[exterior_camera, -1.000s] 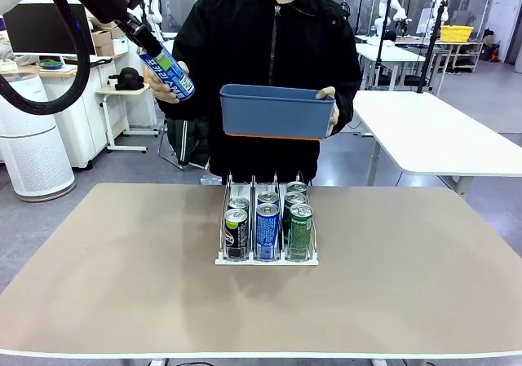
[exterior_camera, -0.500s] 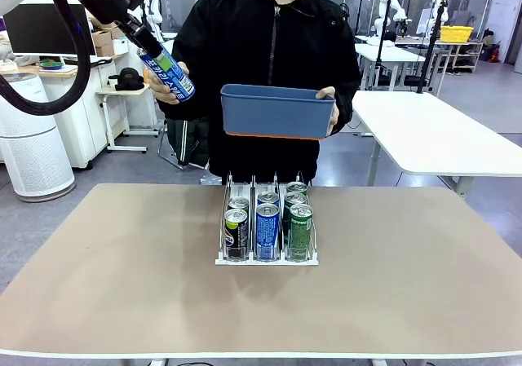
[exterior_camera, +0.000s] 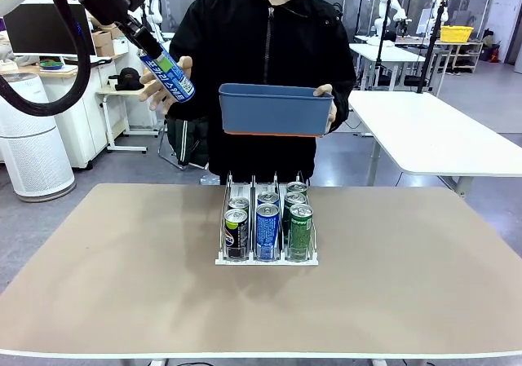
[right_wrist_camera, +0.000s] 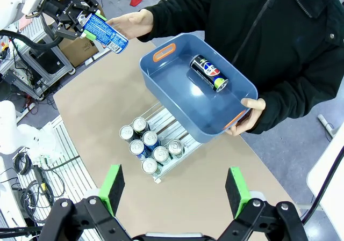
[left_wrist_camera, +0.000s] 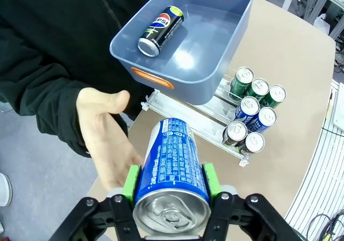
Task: Fill the beverage cans into the dispenser.
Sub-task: Place the picked Ionic drink in the line of the Automatic Can Dispenser with the same cans.
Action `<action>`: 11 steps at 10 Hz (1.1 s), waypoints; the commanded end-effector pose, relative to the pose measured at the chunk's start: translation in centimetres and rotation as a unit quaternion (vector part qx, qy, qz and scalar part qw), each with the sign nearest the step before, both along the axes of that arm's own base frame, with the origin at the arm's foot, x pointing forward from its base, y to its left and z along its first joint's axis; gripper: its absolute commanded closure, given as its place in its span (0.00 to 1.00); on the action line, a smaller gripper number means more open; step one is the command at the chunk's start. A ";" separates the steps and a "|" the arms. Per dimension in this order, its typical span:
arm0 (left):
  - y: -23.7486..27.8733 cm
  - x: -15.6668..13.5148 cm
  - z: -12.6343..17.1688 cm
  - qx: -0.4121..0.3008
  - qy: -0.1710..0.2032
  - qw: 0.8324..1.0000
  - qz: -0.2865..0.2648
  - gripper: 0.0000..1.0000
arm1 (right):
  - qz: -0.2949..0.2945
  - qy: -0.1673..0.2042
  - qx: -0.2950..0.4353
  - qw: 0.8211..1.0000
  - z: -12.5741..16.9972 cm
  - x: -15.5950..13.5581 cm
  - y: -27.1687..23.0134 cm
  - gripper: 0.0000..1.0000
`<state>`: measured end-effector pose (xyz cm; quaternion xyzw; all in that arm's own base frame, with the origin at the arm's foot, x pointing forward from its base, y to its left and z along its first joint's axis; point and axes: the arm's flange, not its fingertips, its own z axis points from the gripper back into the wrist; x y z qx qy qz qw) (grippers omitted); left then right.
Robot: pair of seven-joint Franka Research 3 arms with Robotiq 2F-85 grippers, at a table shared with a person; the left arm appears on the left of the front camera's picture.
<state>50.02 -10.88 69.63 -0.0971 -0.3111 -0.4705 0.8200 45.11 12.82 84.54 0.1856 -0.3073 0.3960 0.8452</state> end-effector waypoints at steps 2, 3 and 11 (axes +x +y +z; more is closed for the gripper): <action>0.2 -0.1 0.2 0.000 -0.003 1.000 0.000 0.62 | 0.001 0.001 -0.001 1.000 0.0 -0.1 0.0 0.00; 0.0 0.0 0.0 0.000 0.000 1.000 0.000 0.62 | 0.001 0.001 -0.001 1.000 0.0 -0.1 0.0 0.00; -0.1 0.0 -0.3 0.000 0.006 1.000 -0.002 1.00 | 0.001 0.001 -0.001 1.000 0.0 -0.1 0.0 0.00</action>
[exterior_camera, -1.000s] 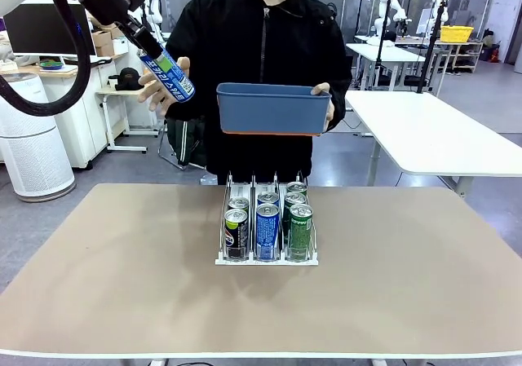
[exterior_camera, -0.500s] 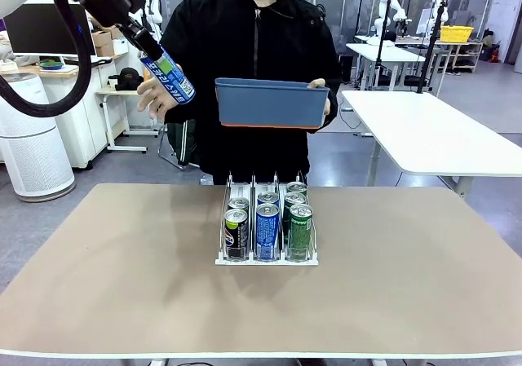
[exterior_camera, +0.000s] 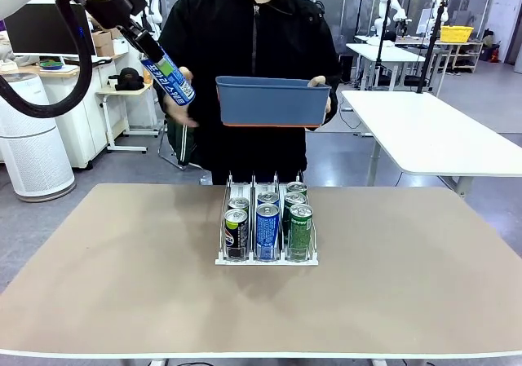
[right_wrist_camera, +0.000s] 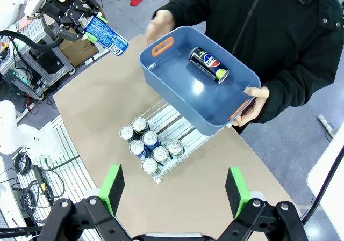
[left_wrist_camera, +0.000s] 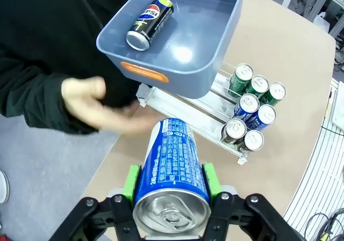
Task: Fill the beverage cans into the dispenser.
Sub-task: Place the picked Ionic drink in the line of the Automatic Can Dispenser with the same cans.
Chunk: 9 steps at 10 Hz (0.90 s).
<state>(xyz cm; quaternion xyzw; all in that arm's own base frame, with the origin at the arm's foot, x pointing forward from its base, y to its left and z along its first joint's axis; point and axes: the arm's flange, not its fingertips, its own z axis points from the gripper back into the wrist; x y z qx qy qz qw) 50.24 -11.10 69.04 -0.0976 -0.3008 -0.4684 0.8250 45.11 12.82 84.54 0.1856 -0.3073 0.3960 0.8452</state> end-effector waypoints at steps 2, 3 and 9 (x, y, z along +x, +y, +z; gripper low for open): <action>0.1 -0.2 0.3 -0.004 -0.005 1.000 -0.005 1.00 | 0.001 0.001 -0.001 1.000 0.0 -0.1 0.0 0.00; 0.1 -0.2 0.3 -0.004 -0.005 1.000 -0.005 1.00 | 0.001 0.001 -0.001 1.000 0.0 -0.1 0.0 0.00; -5.9 -5.9 0.0 -0.011 0.021 0.991 0.130 0.43 | 0.001 0.001 -0.001 1.000 0.0 -0.1 0.0 0.00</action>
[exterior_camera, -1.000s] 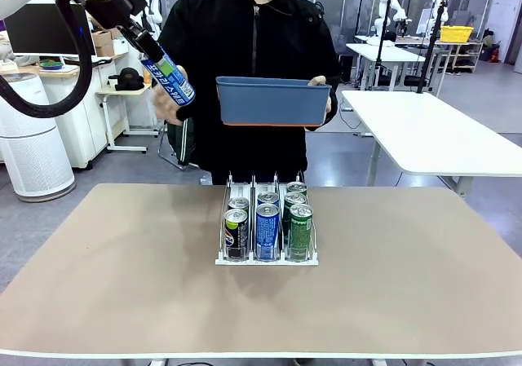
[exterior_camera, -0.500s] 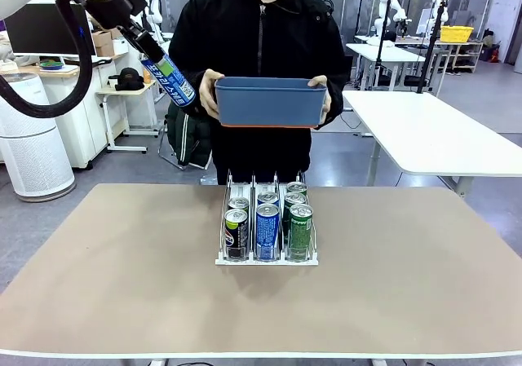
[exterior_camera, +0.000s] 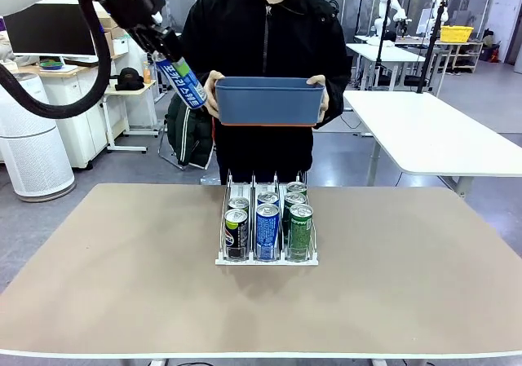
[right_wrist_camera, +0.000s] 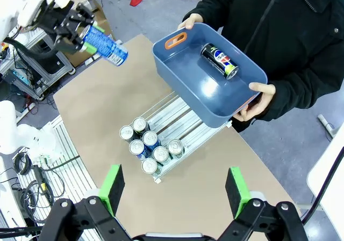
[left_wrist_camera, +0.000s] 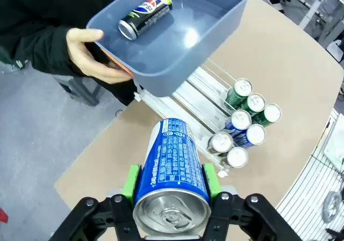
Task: Fill the beverage cans into the dispenser.
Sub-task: Place the picked Ionic drink in the line of the Automatic Can Dispenser with the same cans.
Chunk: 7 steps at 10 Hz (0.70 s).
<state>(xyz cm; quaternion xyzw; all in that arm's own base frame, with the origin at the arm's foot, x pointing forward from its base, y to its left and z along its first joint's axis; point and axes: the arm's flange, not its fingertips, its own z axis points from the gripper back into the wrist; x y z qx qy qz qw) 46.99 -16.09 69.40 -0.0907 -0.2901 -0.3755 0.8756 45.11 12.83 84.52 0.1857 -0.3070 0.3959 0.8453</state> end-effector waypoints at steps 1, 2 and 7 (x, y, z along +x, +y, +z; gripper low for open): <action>-1.7 -4.0 -0.5 -0.006 -0.003 1.000 0.029 0.43 | 0.001 0.001 -0.001 1.000 0.0 -0.1 0.0 0.00; -2.3 -5.5 -0.3 0.003 0.003 1.000 0.024 0.43 | 0.001 0.001 -0.001 1.000 0.0 -0.1 0.0 0.00; -5.5 -8.5 -0.1 0.004 0.027 1.000 -0.007 0.43 | 0.001 0.001 -0.001 1.000 0.0 -0.1 0.0 0.00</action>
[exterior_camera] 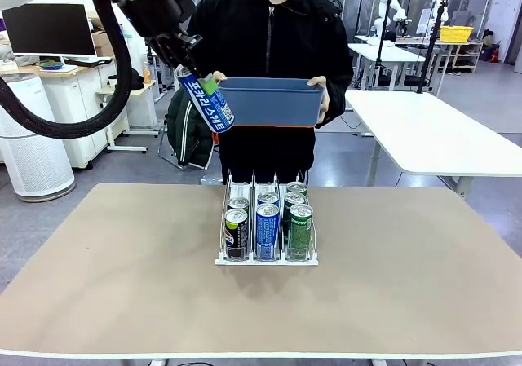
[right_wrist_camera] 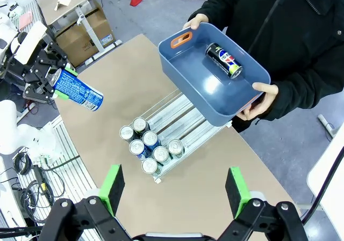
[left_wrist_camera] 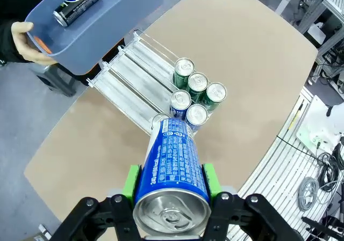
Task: Fill the beverage cans into the dispenser.
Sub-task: Place the picked Ionic drink in the line of the Automatic Can Dispenser with the same cans.
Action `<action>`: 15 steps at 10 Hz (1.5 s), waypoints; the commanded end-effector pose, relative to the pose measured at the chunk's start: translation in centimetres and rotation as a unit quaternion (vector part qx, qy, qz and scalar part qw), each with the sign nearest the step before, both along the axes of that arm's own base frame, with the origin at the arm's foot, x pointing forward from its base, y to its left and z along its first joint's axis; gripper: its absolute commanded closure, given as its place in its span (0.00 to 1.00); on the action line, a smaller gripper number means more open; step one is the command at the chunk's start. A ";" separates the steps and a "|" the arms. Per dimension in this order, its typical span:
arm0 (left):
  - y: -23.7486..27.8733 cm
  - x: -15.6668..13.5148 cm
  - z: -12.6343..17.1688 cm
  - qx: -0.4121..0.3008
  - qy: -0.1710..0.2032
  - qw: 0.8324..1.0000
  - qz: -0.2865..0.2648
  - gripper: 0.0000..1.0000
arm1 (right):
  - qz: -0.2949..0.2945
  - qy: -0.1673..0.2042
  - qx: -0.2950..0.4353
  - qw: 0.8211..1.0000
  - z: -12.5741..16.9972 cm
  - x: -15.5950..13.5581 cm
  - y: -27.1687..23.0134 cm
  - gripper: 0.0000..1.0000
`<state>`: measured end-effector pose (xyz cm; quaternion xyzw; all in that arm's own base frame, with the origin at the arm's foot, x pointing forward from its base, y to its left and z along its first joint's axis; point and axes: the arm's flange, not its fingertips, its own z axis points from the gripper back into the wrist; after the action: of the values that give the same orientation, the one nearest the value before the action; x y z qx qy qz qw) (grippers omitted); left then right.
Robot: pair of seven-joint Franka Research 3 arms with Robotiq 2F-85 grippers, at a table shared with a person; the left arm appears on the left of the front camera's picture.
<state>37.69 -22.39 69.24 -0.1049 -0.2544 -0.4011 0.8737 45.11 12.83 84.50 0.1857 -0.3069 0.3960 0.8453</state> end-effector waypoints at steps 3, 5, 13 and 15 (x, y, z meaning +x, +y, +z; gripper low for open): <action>0.8 0.8 0.0 -0.003 -0.006 1.000 0.023 0.43 | 0.001 0.001 -0.001 1.000 0.0 -0.1 0.0 0.00; 0.7 0.7 -0.2 -0.001 0.001 1.000 0.009 0.43 | 0.001 0.001 -0.001 1.000 0.0 -0.1 0.0 0.00; -8.6 -8.2 -6.1 0.086 -0.084 0.993 0.007 0.43 | 0.001 0.001 -0.001 1.000 0.0 -0.1 0.0 0.00; -10.4 -9.0 -8.4 0.084 -0.089 0.991 -0.051 0.43 | 0.001 0.001 -0.001 1.000 0.0 -0.1 0.0 0.00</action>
<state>28.39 -32.91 61.89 0.0042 -0.2775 -0.4531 0.8472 45.11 12.84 84.48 0.1858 -0.3067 0.3960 0.8454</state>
